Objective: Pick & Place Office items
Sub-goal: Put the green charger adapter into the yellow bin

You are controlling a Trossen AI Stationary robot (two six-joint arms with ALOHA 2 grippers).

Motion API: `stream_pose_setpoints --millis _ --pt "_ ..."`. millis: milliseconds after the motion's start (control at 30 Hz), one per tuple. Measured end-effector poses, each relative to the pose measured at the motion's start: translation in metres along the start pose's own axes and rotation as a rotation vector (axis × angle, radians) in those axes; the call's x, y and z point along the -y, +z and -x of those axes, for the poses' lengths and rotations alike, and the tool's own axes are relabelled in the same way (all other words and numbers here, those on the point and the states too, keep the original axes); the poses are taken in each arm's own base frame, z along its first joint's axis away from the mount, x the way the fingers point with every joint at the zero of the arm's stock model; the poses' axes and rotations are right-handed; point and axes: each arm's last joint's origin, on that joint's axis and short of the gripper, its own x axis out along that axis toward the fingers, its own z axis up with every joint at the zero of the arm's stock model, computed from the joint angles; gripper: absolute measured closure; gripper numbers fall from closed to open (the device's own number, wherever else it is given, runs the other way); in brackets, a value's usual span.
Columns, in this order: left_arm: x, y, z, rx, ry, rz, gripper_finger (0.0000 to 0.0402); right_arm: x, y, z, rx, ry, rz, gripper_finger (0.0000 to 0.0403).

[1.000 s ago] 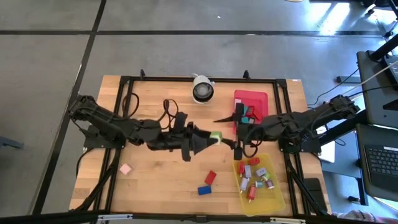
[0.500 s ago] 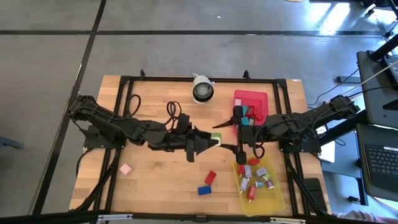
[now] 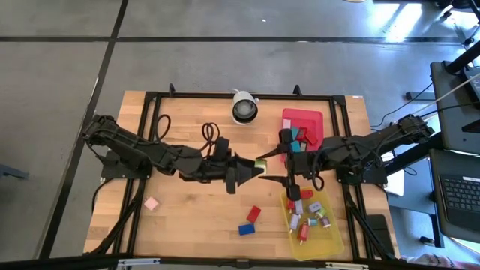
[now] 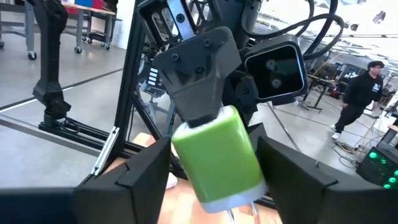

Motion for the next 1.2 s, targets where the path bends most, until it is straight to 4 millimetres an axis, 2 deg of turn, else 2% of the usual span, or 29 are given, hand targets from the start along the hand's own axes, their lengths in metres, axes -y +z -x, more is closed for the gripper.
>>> stream_pose_setpoints --millis 267,467,767,933,1067,1200 --pt "0.001 0.000 0.000 -0.002 -0.007 0.051 0.0204 -0.001 0.000 0.000 0.002 0.007 0.021 0.0241" --pt "0.001 0.000 0.000 -0.002 -0.008 0.057 0.0186 -0.002 0.001 0.001 0.003 0.009 0.007 0.0249" --pt "0.000 0.001 -0.001 0.005 -0.002 0.066 0.0136 -0.002 0.000 0.002 -0.013 0.012 0.028 0.0251" --pt "-0.007 0.010 -0.006 0.053 0.026 0.078 0.0109 -0.001 -0.005 0.011 -0.109 0.028 0.028 0.0251" --pt "-0.011 0.014 -0.009 0.018 0.010 0.117 0.0094 0.006 -0.002 0.027 -0.150 -0.015 0.011 0.0251" --pt "-0.018 0.020 -0.013 0.028 0.038 0.082 0.0089 0.011 -0.002 0.051 -0.233 0.008 -0.191 0.0251"
